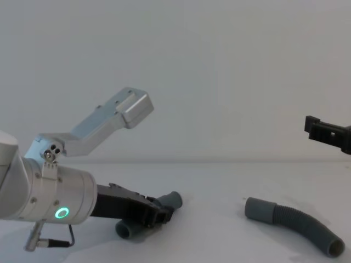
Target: Use both hands to pick up one end of the pipe from the table, align the ends, and insert them.
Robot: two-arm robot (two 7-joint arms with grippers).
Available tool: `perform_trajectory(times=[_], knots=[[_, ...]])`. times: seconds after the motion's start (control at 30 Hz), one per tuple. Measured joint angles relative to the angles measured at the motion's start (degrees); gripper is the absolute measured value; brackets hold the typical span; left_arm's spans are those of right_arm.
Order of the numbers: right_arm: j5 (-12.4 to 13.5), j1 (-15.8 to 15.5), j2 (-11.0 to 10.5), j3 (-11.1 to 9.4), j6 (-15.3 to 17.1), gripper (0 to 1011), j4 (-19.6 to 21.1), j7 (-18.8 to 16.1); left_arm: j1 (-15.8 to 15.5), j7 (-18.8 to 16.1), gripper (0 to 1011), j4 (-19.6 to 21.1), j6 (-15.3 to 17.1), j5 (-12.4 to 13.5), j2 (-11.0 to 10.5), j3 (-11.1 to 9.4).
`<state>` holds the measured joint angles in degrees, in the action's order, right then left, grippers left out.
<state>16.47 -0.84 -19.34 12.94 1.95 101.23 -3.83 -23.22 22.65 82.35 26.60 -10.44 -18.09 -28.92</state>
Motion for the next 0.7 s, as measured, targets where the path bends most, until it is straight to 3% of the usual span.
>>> perform_trajectory(times=[0.43,0.7], knots=[[-0.17,0.22,-0.11,0.3,1.06,1002,0.31,-0.25,0.0,0.0,346,0.0,0.04,0.0,0.0,-0.01],[-0.62,0.95,-1.81,1.59,6.31,1002,1.79,-2.36,0.0,0.01,345,0.0,0.05,0.0,0.0,-0.01]])
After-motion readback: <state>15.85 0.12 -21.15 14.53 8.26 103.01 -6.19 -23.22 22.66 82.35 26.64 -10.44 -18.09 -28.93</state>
